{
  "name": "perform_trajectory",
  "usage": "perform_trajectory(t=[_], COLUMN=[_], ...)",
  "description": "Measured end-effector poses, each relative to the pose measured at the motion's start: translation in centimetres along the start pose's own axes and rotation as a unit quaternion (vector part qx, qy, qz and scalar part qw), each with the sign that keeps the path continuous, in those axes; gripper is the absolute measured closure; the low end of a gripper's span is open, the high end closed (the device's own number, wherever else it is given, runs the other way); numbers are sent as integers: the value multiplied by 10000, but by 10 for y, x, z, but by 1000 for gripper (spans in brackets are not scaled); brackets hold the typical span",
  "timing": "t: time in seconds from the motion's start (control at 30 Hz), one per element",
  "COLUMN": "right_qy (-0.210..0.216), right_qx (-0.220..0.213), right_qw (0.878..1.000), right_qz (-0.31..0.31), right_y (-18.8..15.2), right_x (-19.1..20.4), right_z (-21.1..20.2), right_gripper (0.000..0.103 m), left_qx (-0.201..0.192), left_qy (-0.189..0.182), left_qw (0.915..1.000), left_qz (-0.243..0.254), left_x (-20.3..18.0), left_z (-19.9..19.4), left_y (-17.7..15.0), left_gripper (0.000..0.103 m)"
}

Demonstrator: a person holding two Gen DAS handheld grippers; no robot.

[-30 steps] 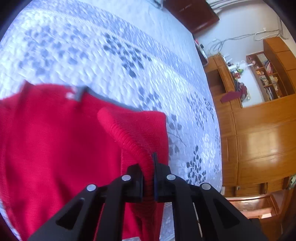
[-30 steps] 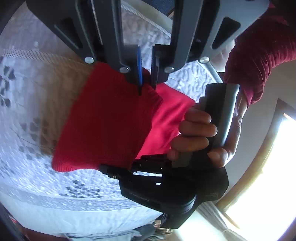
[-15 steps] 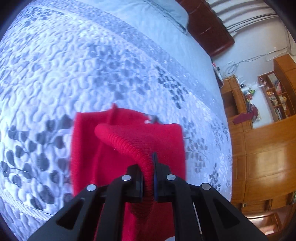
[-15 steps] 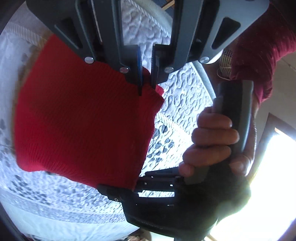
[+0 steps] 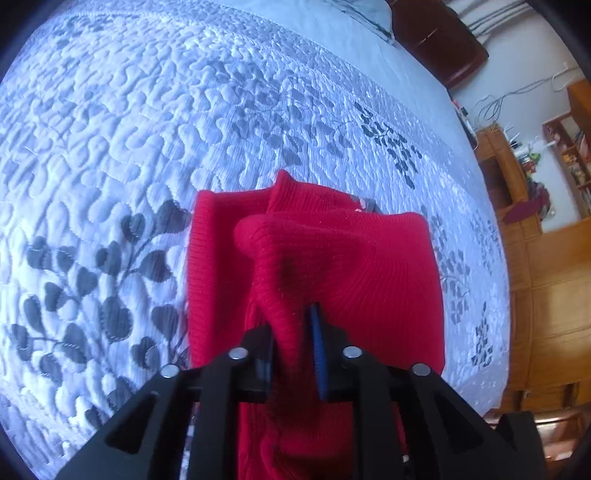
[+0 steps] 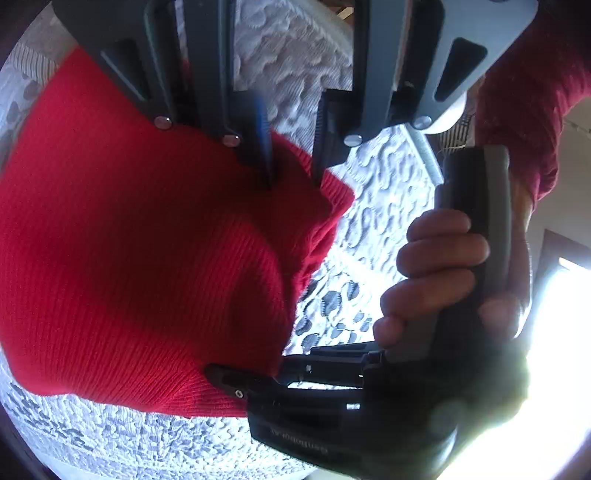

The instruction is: Fold small clothes

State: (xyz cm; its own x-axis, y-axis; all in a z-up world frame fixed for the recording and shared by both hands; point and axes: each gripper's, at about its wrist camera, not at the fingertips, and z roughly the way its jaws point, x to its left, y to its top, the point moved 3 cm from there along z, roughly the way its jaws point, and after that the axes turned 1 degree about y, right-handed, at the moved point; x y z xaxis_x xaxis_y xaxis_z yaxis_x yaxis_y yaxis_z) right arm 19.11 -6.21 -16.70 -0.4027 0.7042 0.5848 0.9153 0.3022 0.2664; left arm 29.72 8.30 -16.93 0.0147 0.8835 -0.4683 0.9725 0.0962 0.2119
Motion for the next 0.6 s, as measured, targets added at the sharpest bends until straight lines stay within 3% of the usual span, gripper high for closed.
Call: perform_trajectory(t=[0.03,0.13,0.2,0.33,0.6], right_qy=[44,65,-152,-418,-464], right_qx=[-9,-158,-318,-528,-625], right_qw=[10000,9998,9992,9968,9939], right_qz=[31,75,186,437,780], right_y=[-2,-11,-20,-33,-51], right_x=[-1,-5,-15,-50,-71], right_z=[-6,-31,-51,-77,-92], right_gripper=[64,64,64,65,65], left_qx=[29,70,84,171,728], left_qy=[75,357,421,576,383], left_qw=[10000,9990,9985,9975,9966], left_qz=[46,274,352,376,25], left_x=[-1,-4,-5,-8,-2], left_z=[-5,-22,-35,-52,-34], left_y=[-3,-20,-37,-77,-119], left_gripper=[82,81,75,74,74])
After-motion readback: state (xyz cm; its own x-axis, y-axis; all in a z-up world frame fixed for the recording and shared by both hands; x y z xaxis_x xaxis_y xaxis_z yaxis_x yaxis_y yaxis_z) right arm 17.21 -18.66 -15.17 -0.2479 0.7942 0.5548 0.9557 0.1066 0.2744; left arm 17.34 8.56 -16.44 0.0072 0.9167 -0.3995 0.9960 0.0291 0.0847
